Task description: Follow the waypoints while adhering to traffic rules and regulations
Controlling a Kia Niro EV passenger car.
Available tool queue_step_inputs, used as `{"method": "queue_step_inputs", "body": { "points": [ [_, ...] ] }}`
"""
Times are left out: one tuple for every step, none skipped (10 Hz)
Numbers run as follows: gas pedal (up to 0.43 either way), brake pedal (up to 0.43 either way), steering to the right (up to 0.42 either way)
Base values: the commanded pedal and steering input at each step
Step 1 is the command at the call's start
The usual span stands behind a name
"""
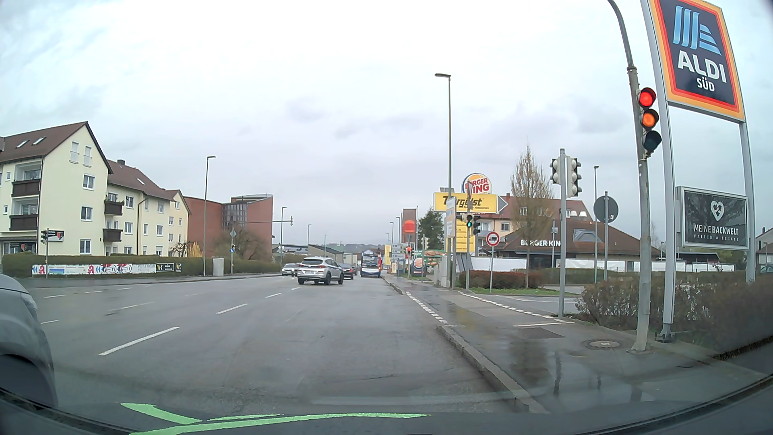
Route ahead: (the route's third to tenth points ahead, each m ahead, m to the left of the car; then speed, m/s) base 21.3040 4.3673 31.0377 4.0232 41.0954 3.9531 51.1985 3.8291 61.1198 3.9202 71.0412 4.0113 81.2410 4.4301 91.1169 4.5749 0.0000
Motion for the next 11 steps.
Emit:
{"method": "queue_step_inputs", "body": {
  "points": [
    [0.0, 0.0, 0.0],
    [0.0, 0.0, 0.0],
    [0.0, 0.0, -0.001],
    [0.0, 0.0, -0.005],
    [0.0, 0.0, -0.009],
    [0.087, 0.0, -0.01],
    [0.118, 0.0, -0.01],
    [0.15, 0.0, -0.013],
    [0.189, 0.0, -0.016],
    [0.197, 0.0, -0.017],
    [0.197, 0.0, -0.018]
  ]
}}
